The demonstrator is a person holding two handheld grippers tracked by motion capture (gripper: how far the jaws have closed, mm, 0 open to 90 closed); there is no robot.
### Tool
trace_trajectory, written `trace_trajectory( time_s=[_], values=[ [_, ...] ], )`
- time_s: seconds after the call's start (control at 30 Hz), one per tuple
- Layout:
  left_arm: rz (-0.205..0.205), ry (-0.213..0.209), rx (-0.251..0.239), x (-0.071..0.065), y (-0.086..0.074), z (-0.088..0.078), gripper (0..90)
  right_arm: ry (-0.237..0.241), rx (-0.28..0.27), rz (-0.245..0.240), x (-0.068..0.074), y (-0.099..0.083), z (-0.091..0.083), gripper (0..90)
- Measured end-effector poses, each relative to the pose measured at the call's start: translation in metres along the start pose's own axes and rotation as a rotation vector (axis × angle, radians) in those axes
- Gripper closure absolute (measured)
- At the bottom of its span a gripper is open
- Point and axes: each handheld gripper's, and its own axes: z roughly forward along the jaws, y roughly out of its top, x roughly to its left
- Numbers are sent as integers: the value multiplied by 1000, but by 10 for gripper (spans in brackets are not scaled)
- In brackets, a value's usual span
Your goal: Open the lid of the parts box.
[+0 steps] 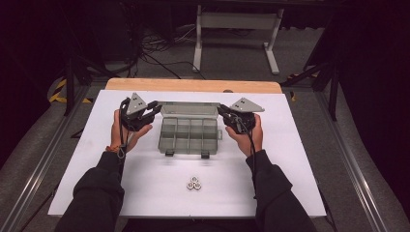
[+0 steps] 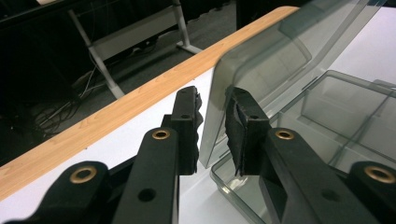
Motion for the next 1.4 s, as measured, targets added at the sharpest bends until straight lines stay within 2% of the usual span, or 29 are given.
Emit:
trace_trajectory(
  time_s=[0.07,0.2,0.5,0.63,0.77,0.8,1.0,1.1,1.4],
  values=[
    [5,6,9,0,0,3,739,-6,-4,4,-2,0,4,799],
    [-12,7,12,1,-3,10,742,-21,-14,15,-5,0,10,801],
    [-83,24,4,5,-7,23,781,-37,-34,71,-11,-1,22,805],
    [-88,24,7,6,-8,26,763,-40,-28,87,-13,-4,27,802],
    [-111,28,13,7,-10,32,767,-45,-11,99,-13,-8,35,807],
    [-126,27,20,8,-12,35,768,-46,-4,98,-13,-9,36,810],
    [-149,34,53,8,-18,44,789,-52,17,110,-14,-15,43,822],
    [-141,50,86,7,-19,50,791,-56,24,109,-13,-17,45,824],
    [-148,57,101,8,-23,54,816,-59,31,127,-13,-22,49,831]
  ],
)
